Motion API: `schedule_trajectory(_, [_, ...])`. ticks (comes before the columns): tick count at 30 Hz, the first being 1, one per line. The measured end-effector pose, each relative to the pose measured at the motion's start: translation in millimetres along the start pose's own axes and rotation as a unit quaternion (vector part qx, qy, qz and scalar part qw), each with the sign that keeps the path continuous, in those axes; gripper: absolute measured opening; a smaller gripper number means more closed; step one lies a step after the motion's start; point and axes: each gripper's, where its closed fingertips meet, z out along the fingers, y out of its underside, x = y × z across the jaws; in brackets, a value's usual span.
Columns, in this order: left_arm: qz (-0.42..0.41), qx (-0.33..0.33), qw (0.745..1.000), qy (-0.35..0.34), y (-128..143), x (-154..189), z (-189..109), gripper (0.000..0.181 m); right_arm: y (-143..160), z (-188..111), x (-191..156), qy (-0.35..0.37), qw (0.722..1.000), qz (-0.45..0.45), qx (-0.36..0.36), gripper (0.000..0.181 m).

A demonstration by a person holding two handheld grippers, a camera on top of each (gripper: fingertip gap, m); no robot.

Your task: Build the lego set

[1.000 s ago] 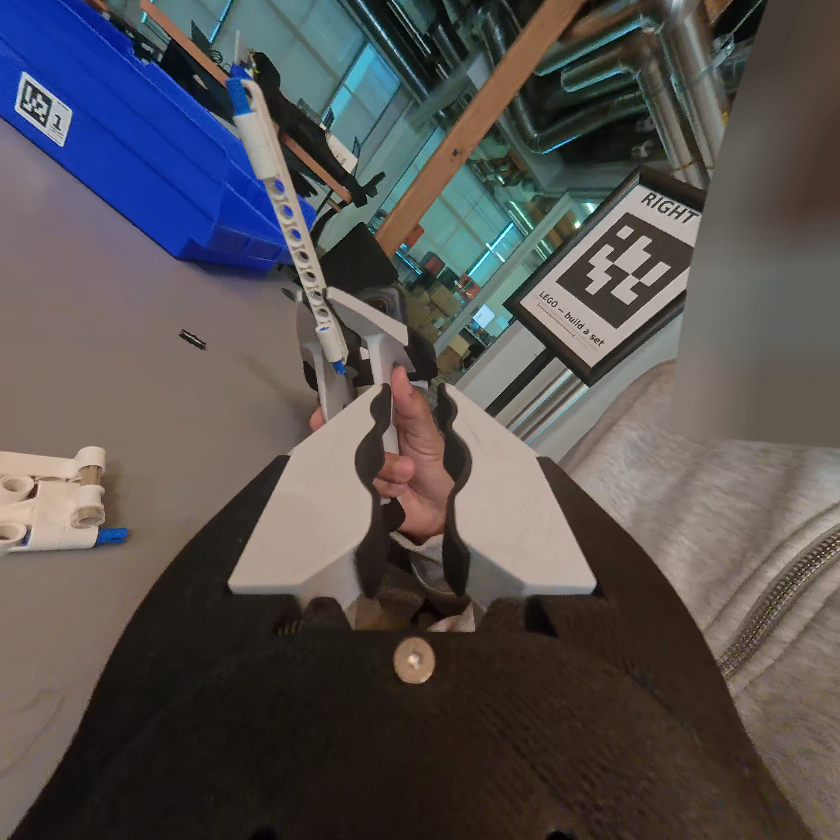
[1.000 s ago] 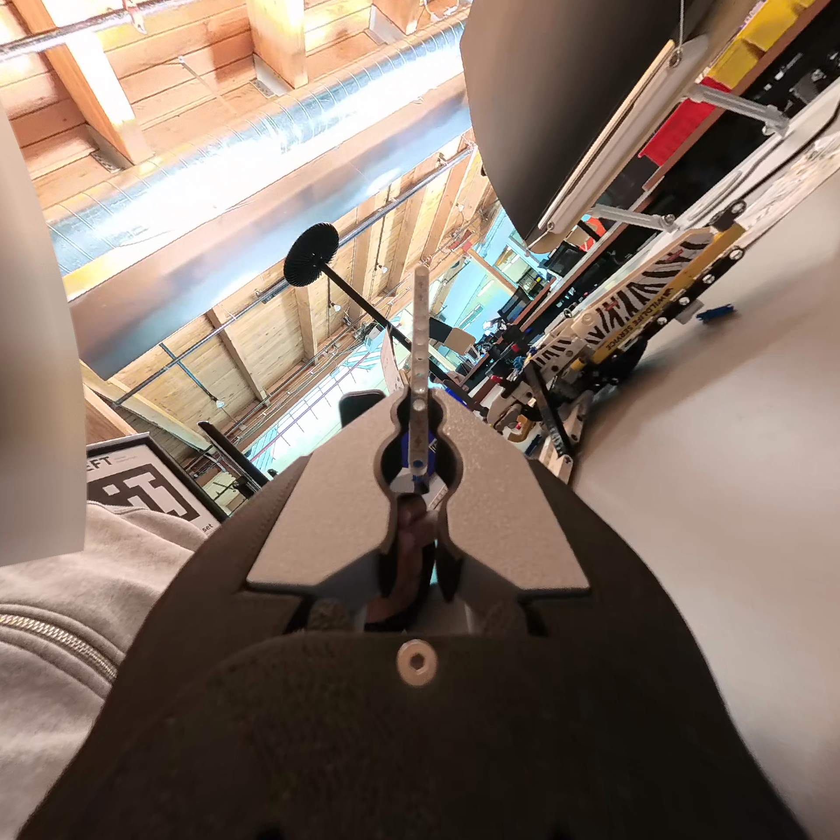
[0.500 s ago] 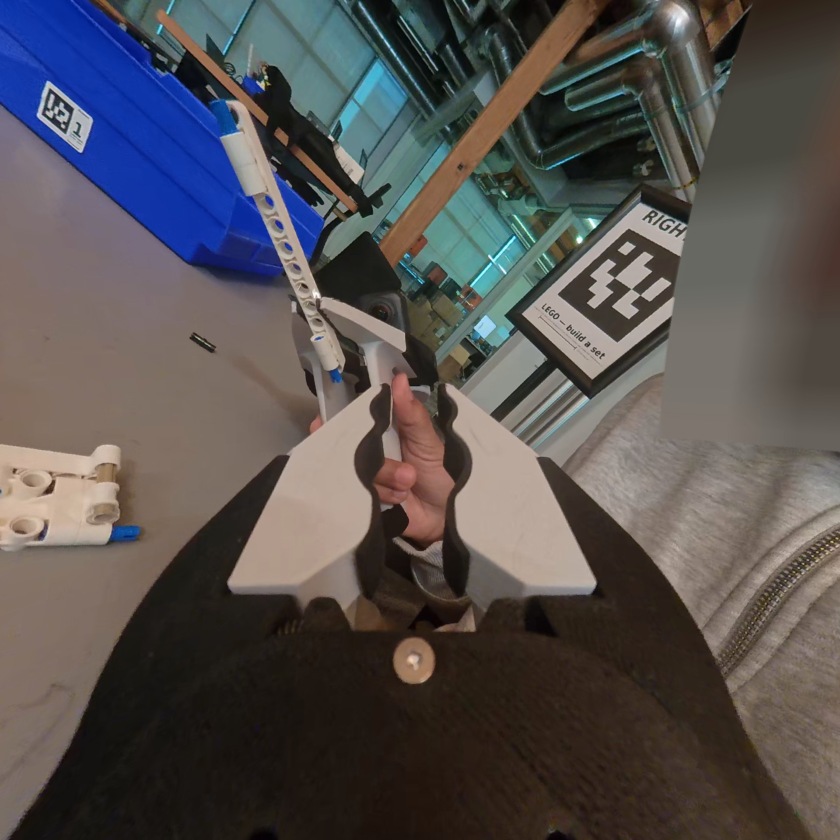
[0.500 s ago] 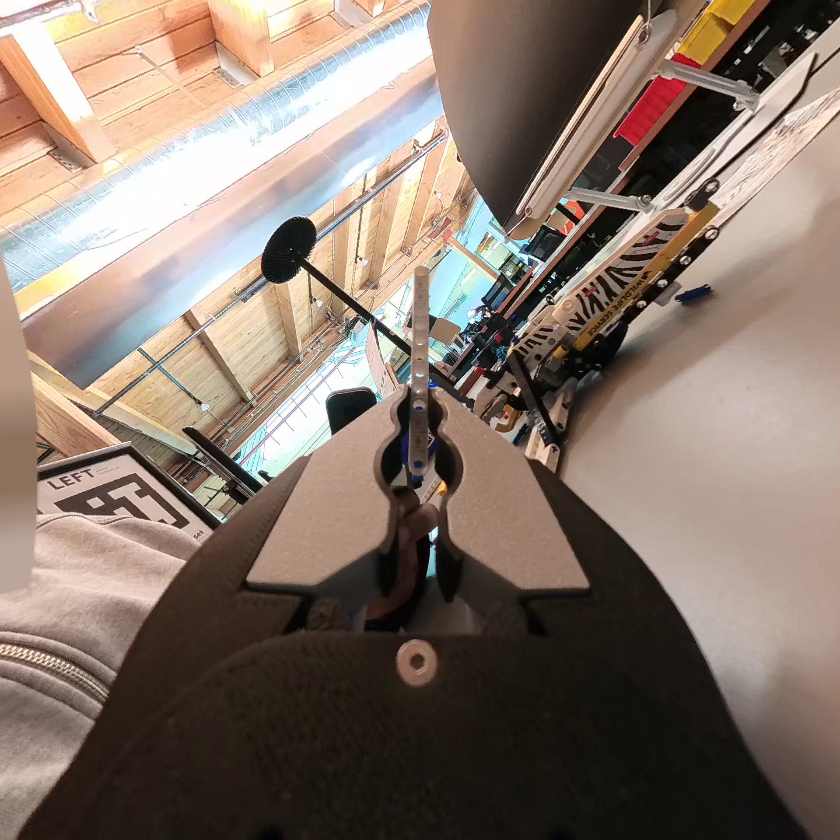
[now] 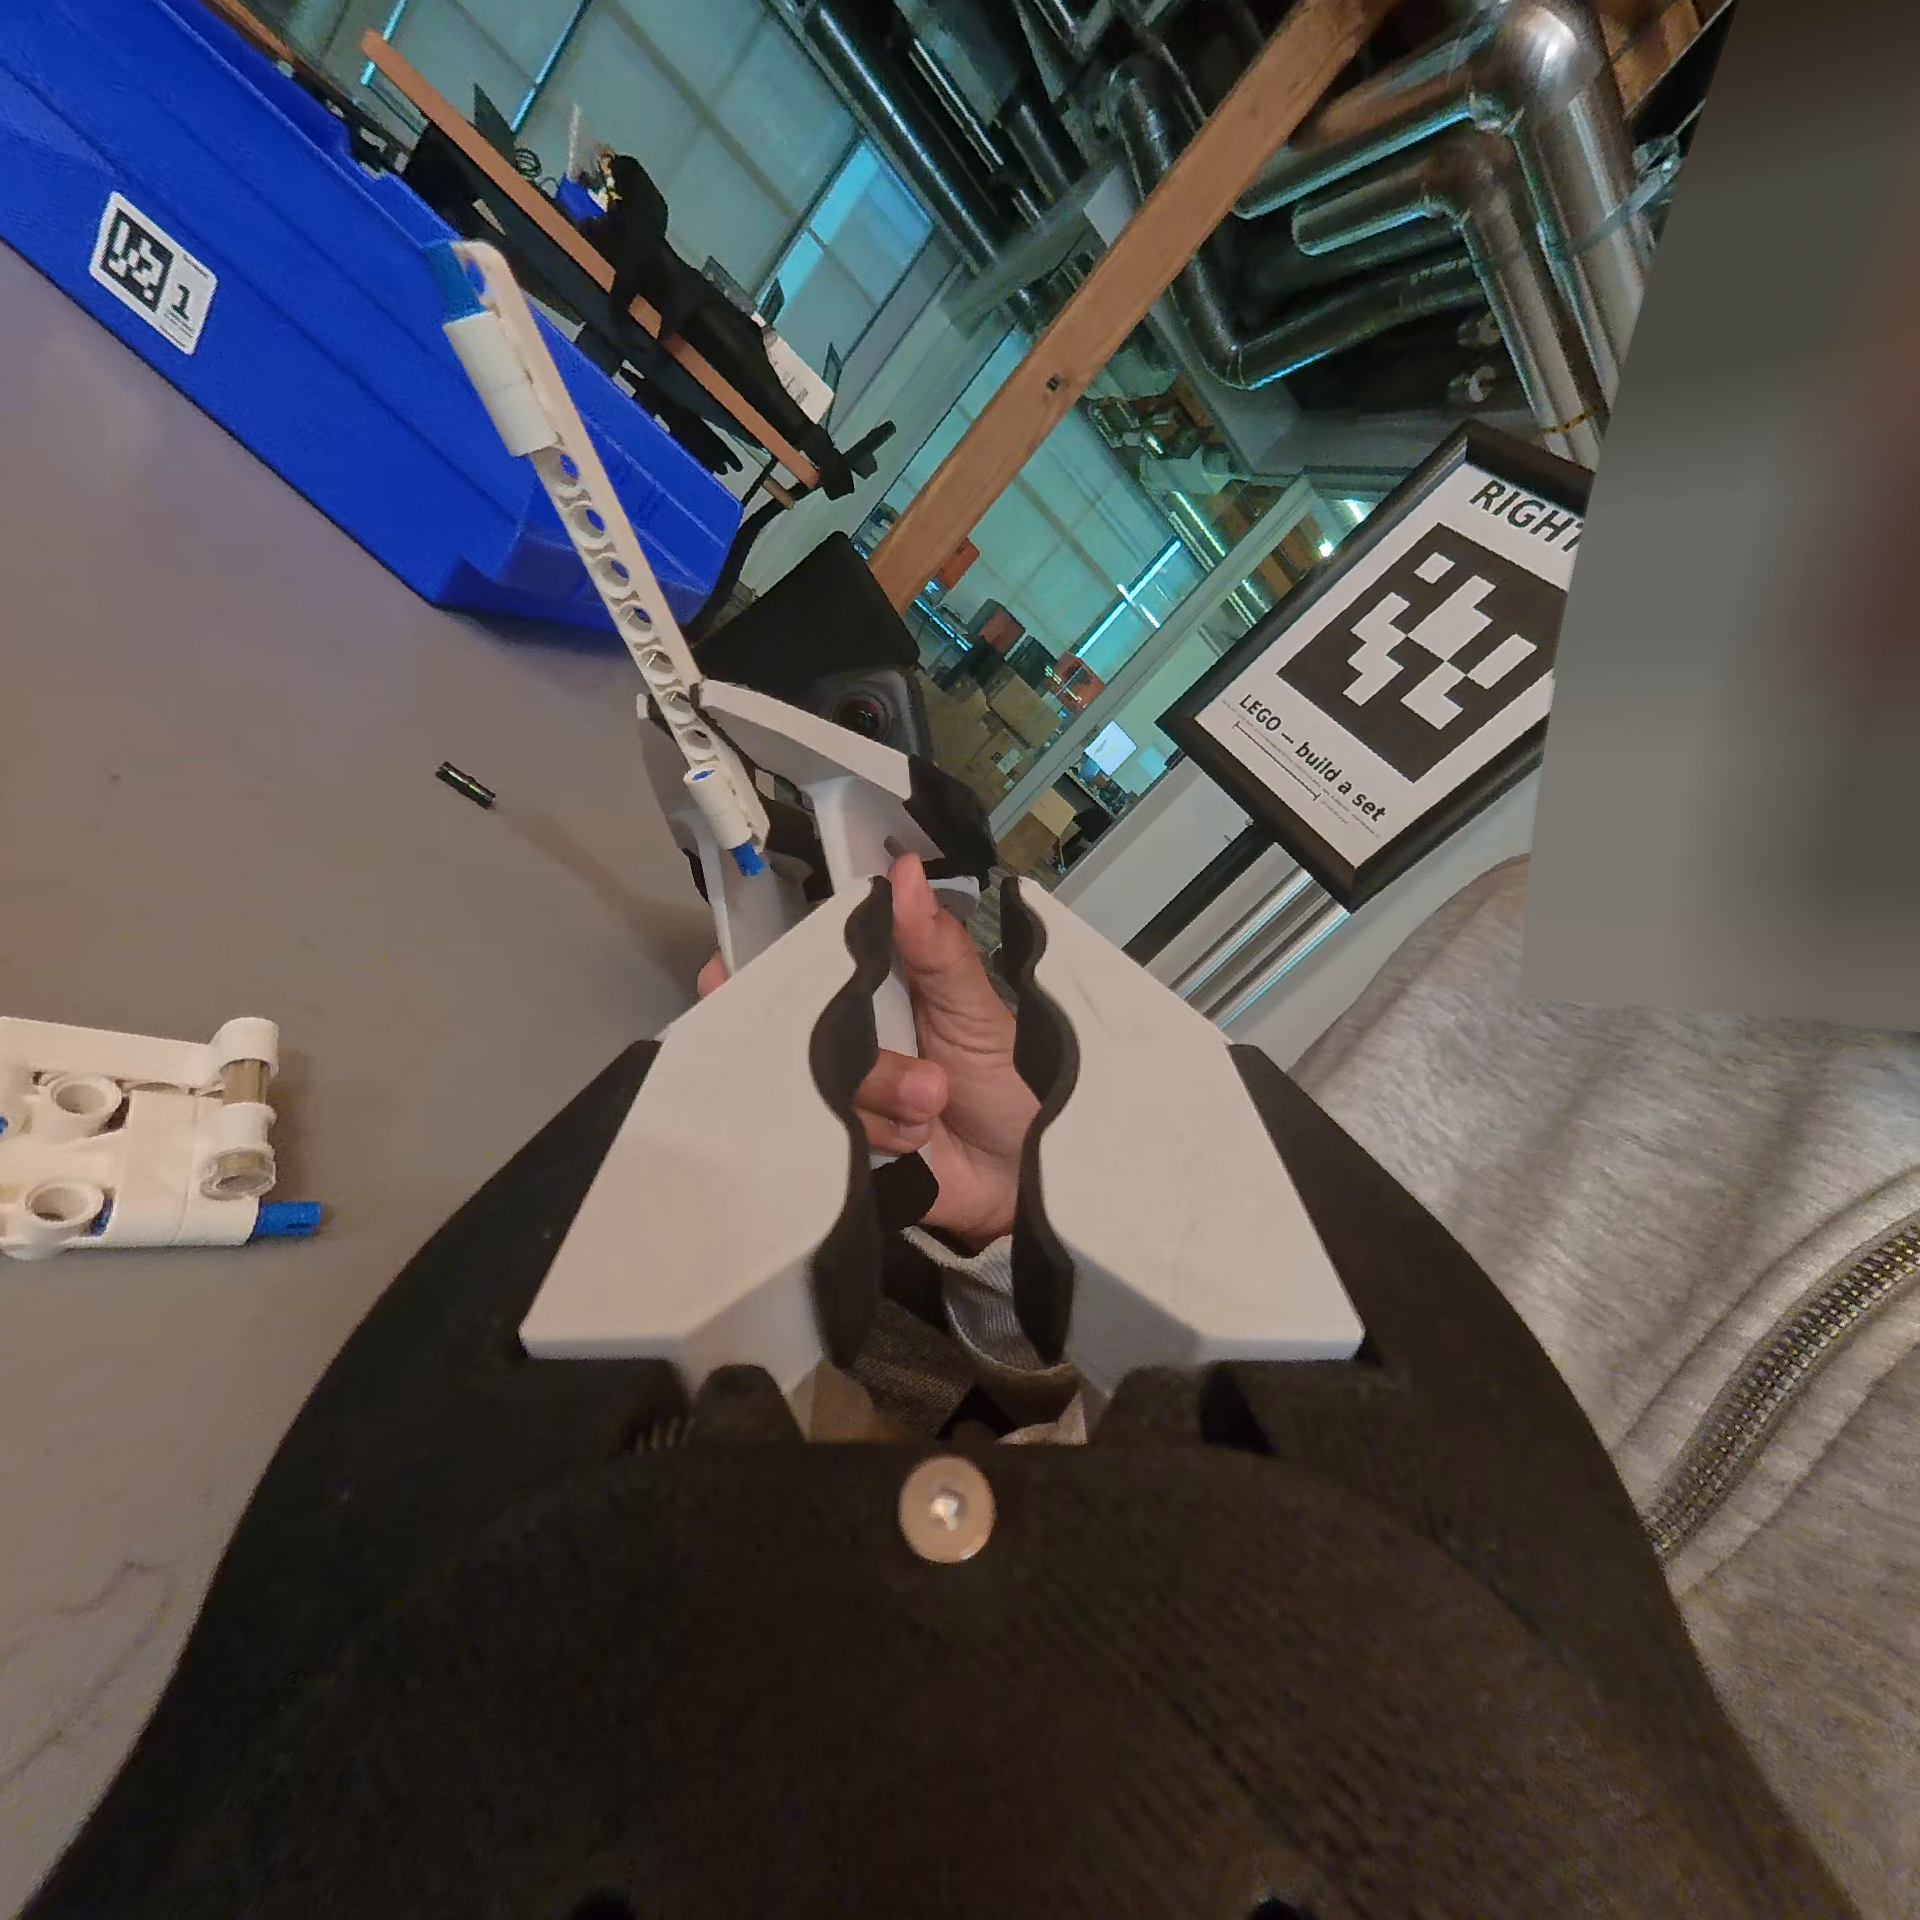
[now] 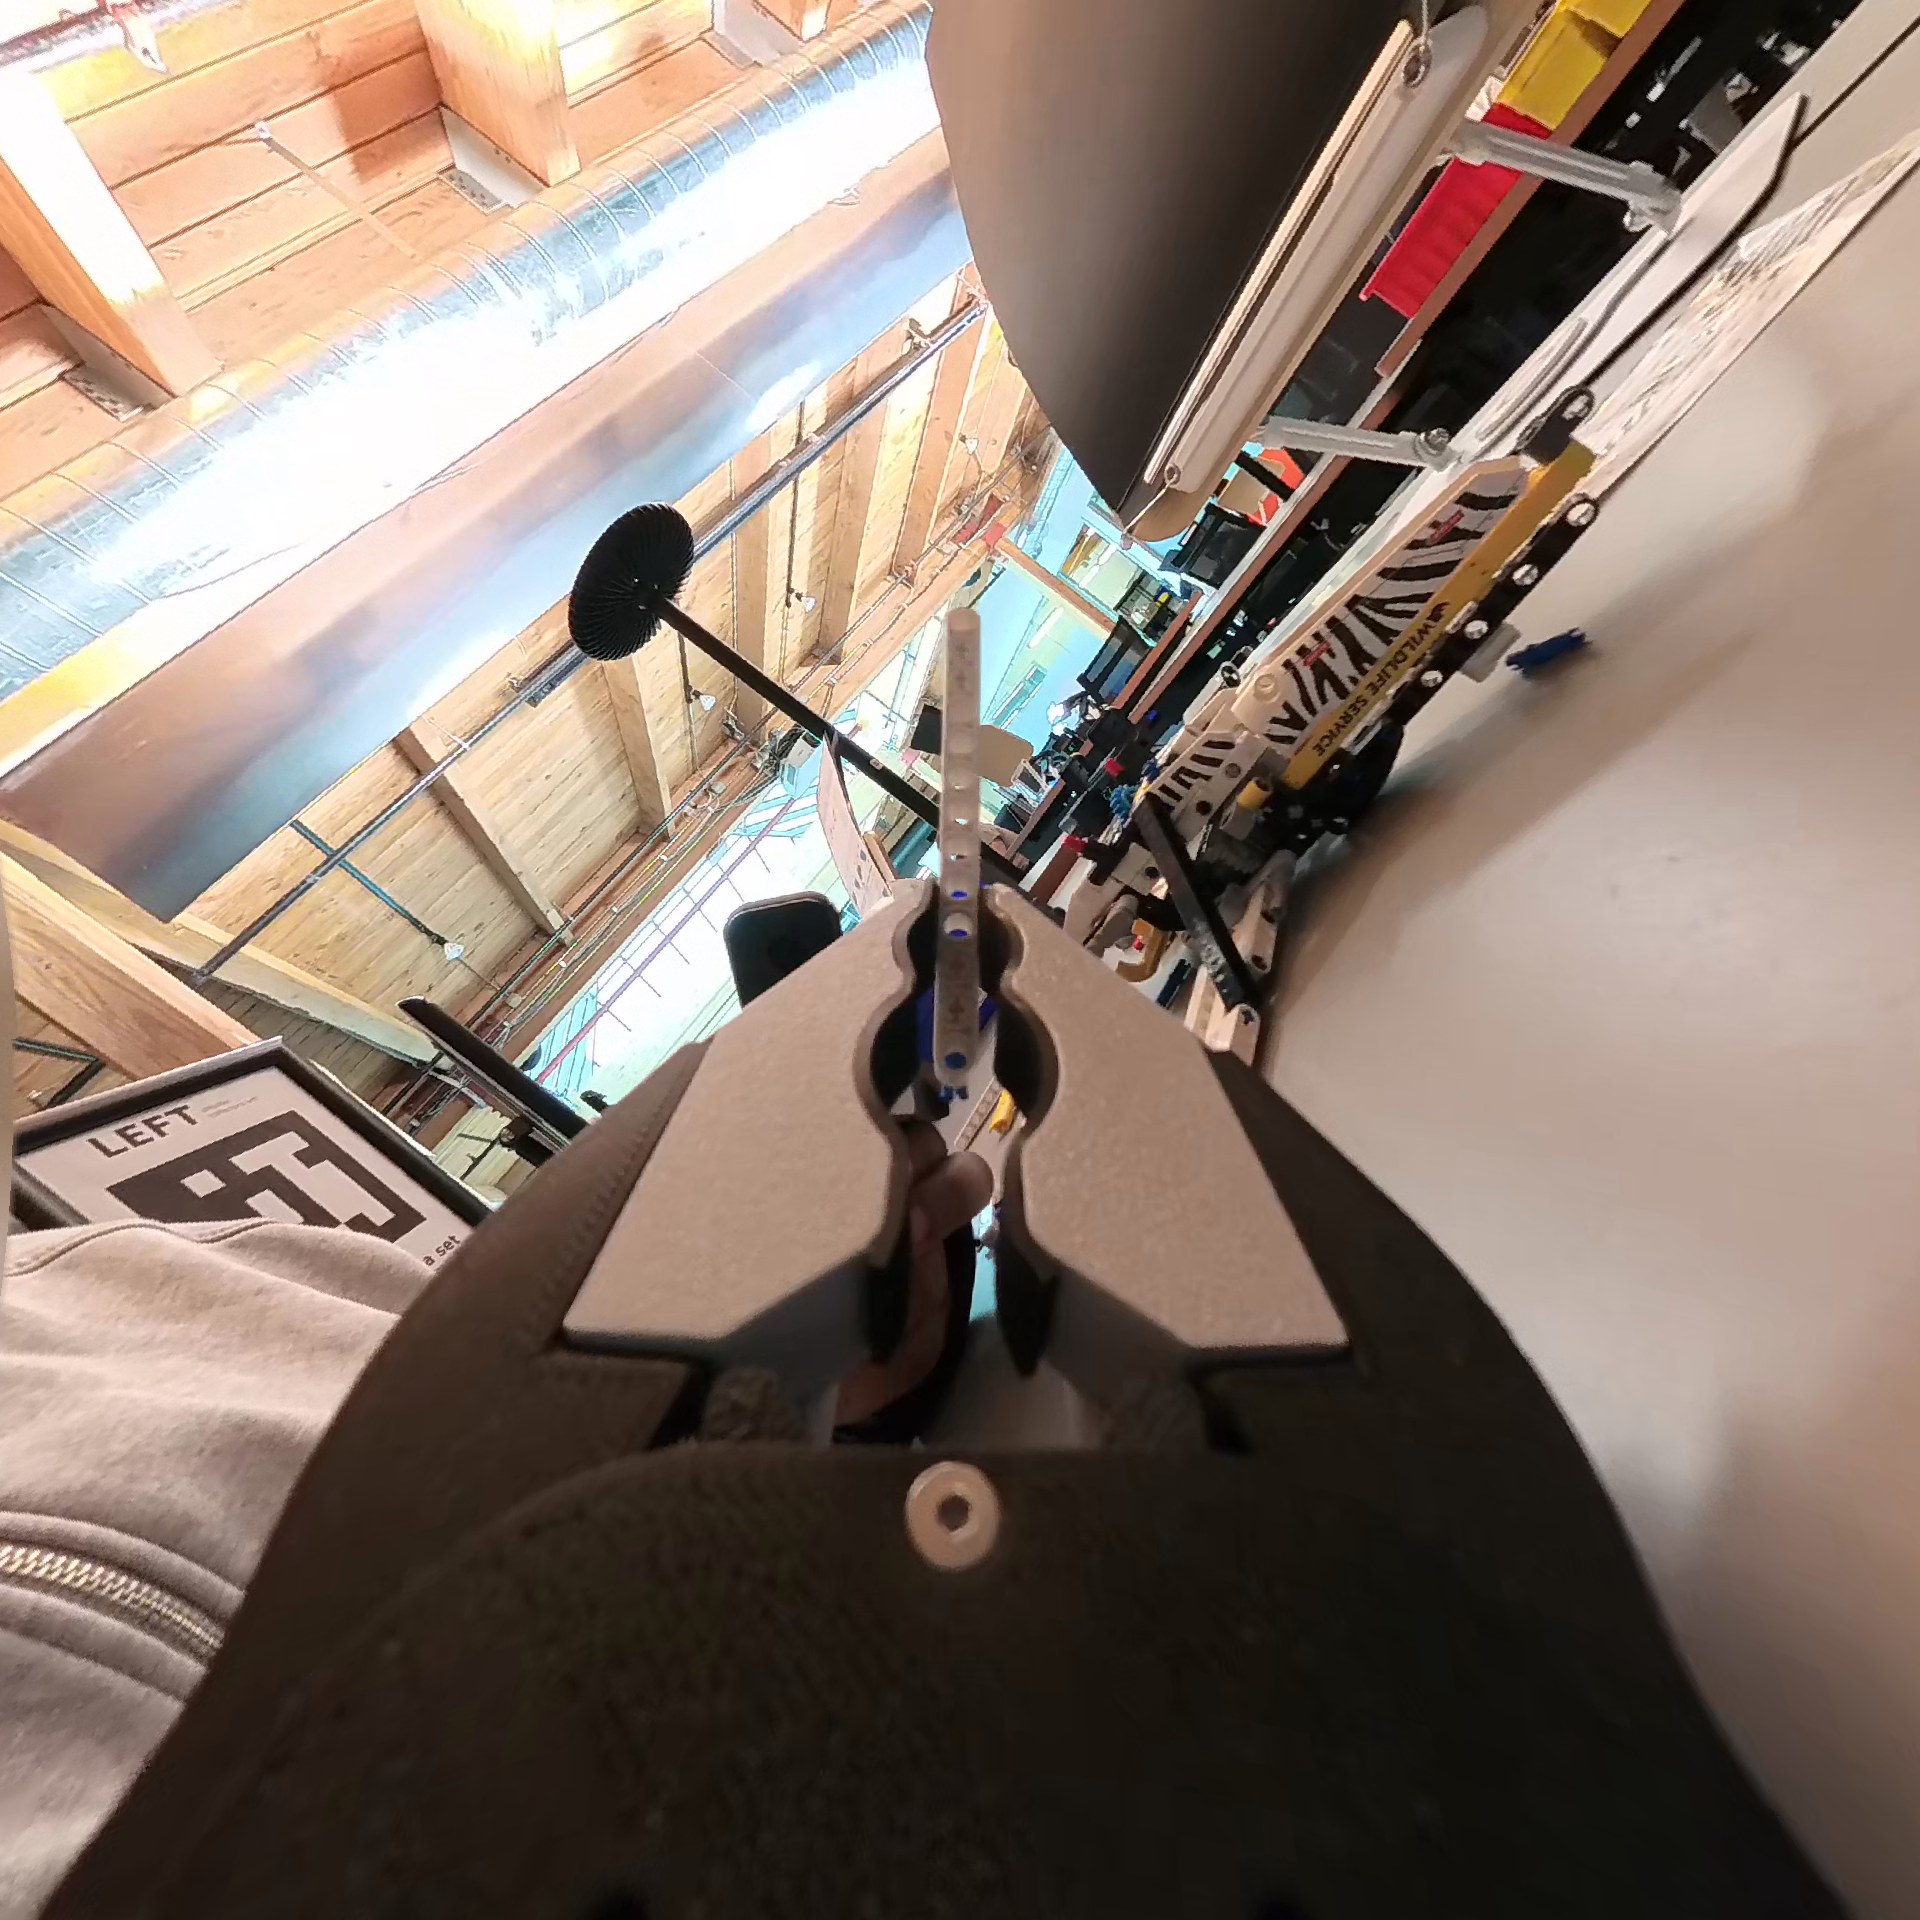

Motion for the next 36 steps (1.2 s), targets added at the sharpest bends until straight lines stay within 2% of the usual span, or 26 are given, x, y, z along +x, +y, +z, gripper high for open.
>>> schedule_trajectory(17, [-0.002, 0.001, 1.000, 0.003, -0.4, 0.5, -0.5, 0.018, 11.0, 4.3, 19.7, 0.060, 0.997, 0.038, -0.031, 0.005])
schedule_trajectory(36, [-0.003, 0.001, 1.000, 0.004, -0.5, 0.5, -0.5, 0.018, 20.1, 6.7, 29.5, 0.099, 0.993, 0.028, -0.056, 0.005])
